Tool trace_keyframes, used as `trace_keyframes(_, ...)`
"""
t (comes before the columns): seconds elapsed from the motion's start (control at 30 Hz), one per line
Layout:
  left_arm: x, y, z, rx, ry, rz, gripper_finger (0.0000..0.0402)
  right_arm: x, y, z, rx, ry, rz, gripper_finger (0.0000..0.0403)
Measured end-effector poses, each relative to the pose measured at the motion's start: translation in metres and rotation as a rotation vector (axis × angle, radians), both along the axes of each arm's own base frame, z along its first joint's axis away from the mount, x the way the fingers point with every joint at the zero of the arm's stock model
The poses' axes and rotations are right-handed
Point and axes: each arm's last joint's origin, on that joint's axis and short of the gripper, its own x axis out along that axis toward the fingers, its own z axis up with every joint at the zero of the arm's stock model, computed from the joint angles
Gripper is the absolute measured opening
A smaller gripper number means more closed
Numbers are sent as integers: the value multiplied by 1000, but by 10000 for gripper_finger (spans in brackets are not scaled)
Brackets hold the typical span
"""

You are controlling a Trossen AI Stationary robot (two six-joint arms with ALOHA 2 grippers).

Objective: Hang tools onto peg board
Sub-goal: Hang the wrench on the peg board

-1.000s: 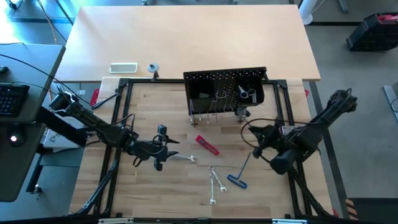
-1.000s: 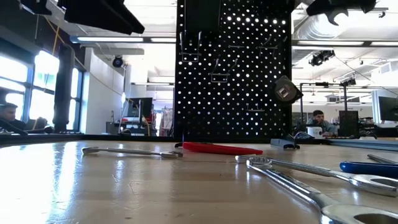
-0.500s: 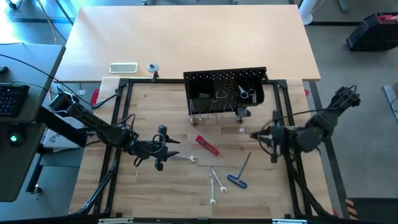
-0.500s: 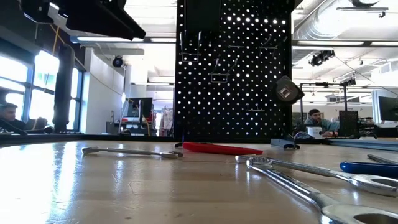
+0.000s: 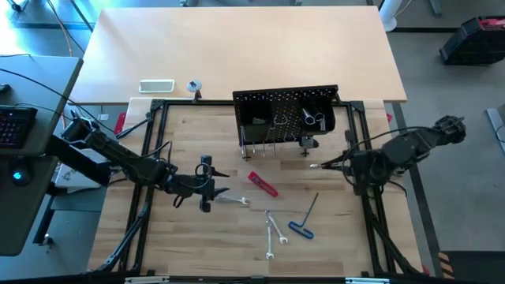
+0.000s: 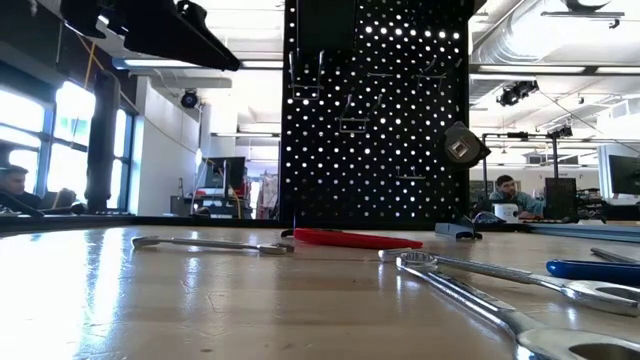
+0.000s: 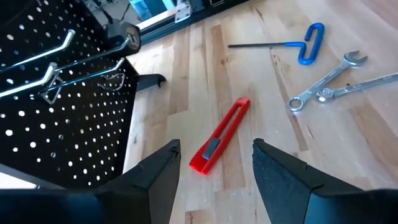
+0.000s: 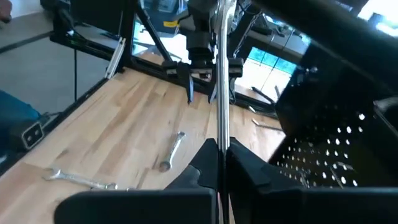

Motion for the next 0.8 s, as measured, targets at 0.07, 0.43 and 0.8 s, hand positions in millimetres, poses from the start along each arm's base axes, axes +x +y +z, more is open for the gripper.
trace_keyframes(0.07,0,0,0,-5,-2,4,188,-8,-5,1,11,-5,-1,5)
trace_keyframes(0.43,4,7,2,-17,-24,31,188,-40,-22,-51,108,-196,-6,5)
trace_keyframes(0.8,9,16,4,-47,-38,22,188,-14,-20,-156,288,-457,-59,5)
